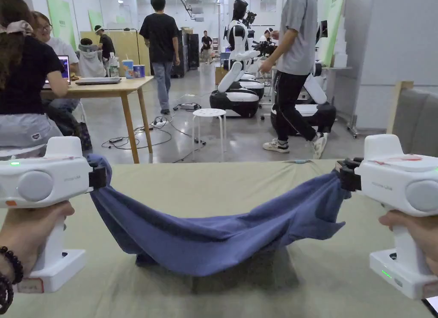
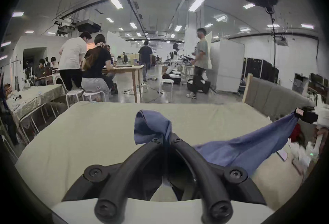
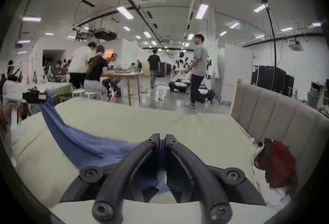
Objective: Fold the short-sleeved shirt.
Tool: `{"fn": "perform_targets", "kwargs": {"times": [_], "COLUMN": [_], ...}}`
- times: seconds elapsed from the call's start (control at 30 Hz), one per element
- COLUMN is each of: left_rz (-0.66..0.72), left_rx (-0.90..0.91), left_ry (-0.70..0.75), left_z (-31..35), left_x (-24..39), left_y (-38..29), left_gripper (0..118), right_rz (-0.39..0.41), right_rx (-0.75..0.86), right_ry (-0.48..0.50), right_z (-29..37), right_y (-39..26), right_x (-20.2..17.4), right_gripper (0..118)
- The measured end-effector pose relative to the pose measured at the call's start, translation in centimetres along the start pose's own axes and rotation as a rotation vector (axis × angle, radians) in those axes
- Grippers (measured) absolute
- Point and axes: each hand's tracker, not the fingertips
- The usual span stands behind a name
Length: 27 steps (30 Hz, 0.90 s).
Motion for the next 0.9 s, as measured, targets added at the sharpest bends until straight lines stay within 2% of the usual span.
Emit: {"fn": "perform_targets", "kwargs": {"times": [0.2, 0.33, 0.57, 0.73, 0.77, 0.8, 0.83, 0.87, 0.9], "left_rz": [-0.073, -0.090, -0.023, -0.047, -0.046, -0.039, -0.023, -0.002, 0.011], "left_rx": [-0.099, -0.156, -0.331, -0.343, -0.337, -0.338, -0.346, -0.361, -0.377], "left_ry": [-0.036, -0.038, -0.009, 0.015, 0.018, 0.020, 0.012, 0.003, 0.013], "left_z": [8.3, 12.0, 11.9, 11.1, 11.1, 11.2, 11.2, 11.2, 11.3], "left_x": [-0.6, -0.6, -0.6, 0.0, -0.1, -0.3, -0.6, -0.8, -0.8], "left_y": [-9.8, -15.9, -23.9, -24.6, -24.3, -24.1, -23.8, -23.5, -23.1], "left_gripper": [2, 2, 2, 3, 5, 11, 34, 65, 94], "right_rz": [0.026, 0.054, 0.058, 0.038, 0.041, 0.040, 0.030, 0.001, -0.030], "right_rx": [-0.119, -0.238, -0.426, -0.464, -0.461, -0.459, -0.452, -0.438, -0.418], "right_ry": [0.048, 0.058, 0.058, 0.064, 0.062, 0.060, 0.063, 0.069, 0.059], "right_z": [8.2, 11.4, 9.2, 8.1, 8.1, 8.2, 8.3, 8.8, 9.2], "right_y": [-10.1, -15.7, -23.9, -25.5, -25.4, -25.3, -24.9, -24.5, -24.1], "right_x": [0.2, 0.1, 0.8, 0.9, 0.8, 0.8, 0.9, 1.0, 1.0], "right_gripper": [6, 6, 6, 6, 9, 20, 54, 89, 118]}}
